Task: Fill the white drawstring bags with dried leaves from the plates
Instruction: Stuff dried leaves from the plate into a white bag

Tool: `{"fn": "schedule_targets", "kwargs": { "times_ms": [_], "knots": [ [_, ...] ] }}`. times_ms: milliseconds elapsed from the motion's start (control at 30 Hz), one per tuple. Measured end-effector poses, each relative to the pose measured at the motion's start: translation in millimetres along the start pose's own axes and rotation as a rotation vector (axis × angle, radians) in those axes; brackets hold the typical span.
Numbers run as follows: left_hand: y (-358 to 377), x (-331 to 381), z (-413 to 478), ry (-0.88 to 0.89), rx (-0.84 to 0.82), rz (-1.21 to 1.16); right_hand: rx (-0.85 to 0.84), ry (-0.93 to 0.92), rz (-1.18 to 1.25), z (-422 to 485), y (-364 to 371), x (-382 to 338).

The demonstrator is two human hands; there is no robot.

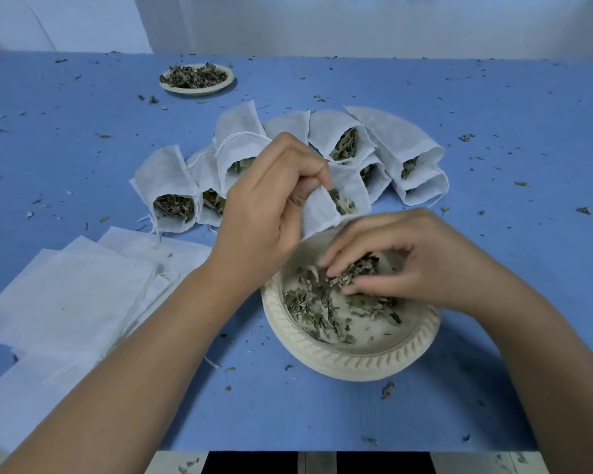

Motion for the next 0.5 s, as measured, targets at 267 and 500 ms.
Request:
{"fn": "schedule_targets", "kwargs": {
  "times_ms": [267, 500],
  "knots": [
    [1, 1, 0, 0.029, -0.031, -0.009, 0.444, -0.18, 0.299, -5, -27, -5],
    [7, 5, -5, 0.108, -0.099, -0.068, 0.703, -0.123, 0.391, -5, -20, -2]
  ]
}}
Point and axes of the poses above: each hand's wrist, its own z-axis towards the middle knuckle, its own y-axis out of the palm, x = y × z, the point moved 4 cm from there along z, towards the middle knuckle, and after that the axes turned 6 degrees about -y, right-handed, at the moved point
